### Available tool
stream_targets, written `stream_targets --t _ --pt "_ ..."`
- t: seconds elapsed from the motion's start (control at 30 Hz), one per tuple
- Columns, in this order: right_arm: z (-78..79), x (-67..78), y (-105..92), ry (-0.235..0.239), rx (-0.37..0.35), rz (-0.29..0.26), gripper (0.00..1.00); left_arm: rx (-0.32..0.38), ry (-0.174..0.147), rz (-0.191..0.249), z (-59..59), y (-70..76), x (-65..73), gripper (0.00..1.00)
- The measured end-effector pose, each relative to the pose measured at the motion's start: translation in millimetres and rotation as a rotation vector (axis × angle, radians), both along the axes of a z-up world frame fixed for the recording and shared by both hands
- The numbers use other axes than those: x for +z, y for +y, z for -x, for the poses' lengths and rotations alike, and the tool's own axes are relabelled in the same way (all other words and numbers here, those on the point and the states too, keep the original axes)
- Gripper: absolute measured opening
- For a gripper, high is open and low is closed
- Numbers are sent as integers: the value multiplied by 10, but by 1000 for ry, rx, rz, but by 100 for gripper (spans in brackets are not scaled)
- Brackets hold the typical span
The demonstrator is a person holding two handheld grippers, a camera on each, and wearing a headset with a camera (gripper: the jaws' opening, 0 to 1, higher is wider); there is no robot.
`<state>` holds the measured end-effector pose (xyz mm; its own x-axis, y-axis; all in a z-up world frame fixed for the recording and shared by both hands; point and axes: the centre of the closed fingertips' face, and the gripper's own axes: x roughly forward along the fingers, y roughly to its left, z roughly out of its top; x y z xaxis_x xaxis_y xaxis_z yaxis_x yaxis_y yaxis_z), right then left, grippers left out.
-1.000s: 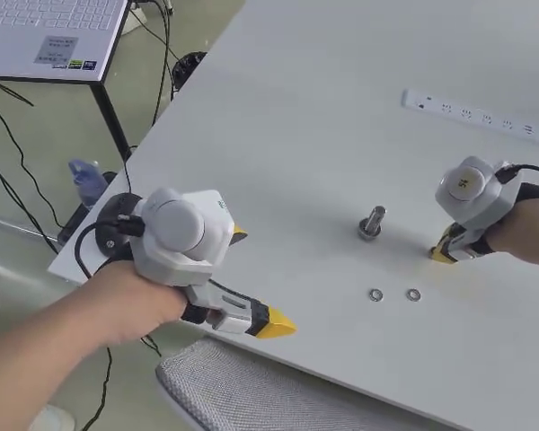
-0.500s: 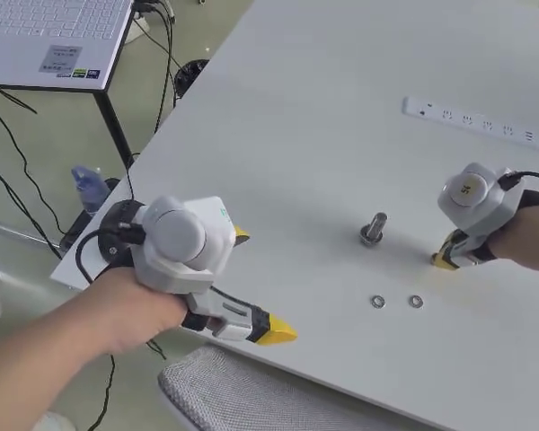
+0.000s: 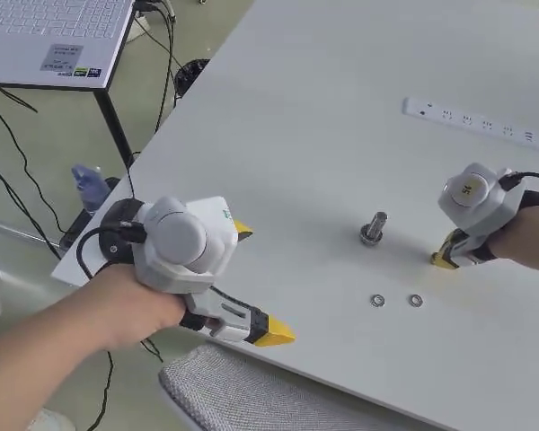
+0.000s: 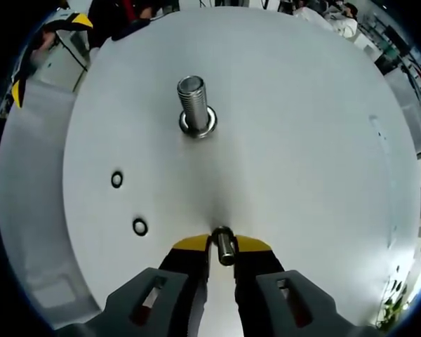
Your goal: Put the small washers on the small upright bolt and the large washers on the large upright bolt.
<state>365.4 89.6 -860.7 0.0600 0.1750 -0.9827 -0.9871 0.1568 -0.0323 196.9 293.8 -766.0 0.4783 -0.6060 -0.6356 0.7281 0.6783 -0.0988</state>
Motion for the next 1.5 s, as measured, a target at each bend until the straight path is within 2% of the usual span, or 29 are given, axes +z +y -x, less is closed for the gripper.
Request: stream_targets --t 0.13,0.27,0.43,0.57,0.8,0.93,1.0,1.1,1.5 --pt "-14 3 4 -8 12 -2 15 -9 -4 -11 9 6 -17 91" --pt "-19 22 16 -5 12 -10 17 -27 -3 -51 33 21 -76 93" --pt "-14 38 24 4 6 -18 21 -29 -22 -32 13 -16 -34 94" --pt "-7 70 22 8 -3 -27 23 -48 -33 -44 19 -36 -30 96" --pt "23 223 93 8 0 -58 25 -66 -27 -59 28 -57 -64 94" --pt "28 323 139 -3 -1 -81 25 -72 -28 -56 21 -76 -60 93" --pt "24 382 153 -10 1 -87 26 -63 -23 -36 8 -88 -36 93" --pt "35 466 185 -18 3 -105 26 -60 -26 -46 -8 -67 -36 92" --pt "159 624 188 -7 25 -117 26 -47 -24 -28 -26 -72 34 93"
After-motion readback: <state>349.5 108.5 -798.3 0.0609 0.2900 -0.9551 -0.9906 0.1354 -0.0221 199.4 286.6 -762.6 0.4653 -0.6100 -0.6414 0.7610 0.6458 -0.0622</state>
